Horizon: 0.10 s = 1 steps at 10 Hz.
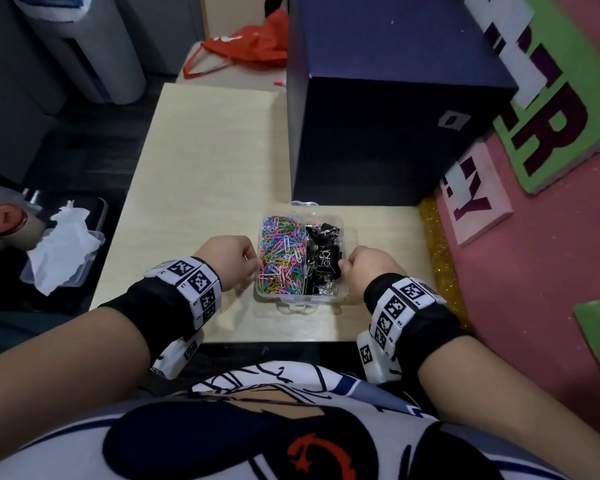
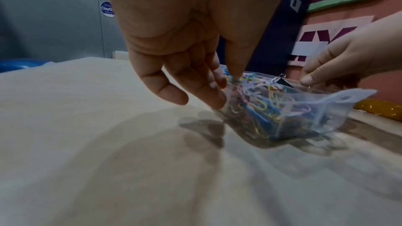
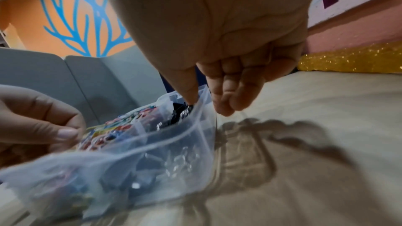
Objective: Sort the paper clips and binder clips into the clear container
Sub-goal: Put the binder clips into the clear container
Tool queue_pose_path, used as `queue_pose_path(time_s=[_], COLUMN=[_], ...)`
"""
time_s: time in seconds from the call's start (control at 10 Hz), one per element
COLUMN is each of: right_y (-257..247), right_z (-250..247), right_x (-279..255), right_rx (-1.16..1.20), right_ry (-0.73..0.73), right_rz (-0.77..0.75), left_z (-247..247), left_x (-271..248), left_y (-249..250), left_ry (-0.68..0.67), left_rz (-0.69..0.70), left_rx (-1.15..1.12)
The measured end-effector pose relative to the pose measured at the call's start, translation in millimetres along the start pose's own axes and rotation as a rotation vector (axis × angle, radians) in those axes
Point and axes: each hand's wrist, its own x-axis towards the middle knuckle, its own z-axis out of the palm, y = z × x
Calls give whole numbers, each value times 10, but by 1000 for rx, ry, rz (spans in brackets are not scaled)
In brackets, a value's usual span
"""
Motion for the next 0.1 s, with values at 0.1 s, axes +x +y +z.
queue_pose_path(time_s=[0.1], right_y=[15], right_z=[-151], right_x=[41], right_rx=[9], right_ry=[24], right_rz=[3], left_z=[-117], left_x=[60], left_y=[-27], left_ry=[21], left_rz=[1], left_rx=[-47])
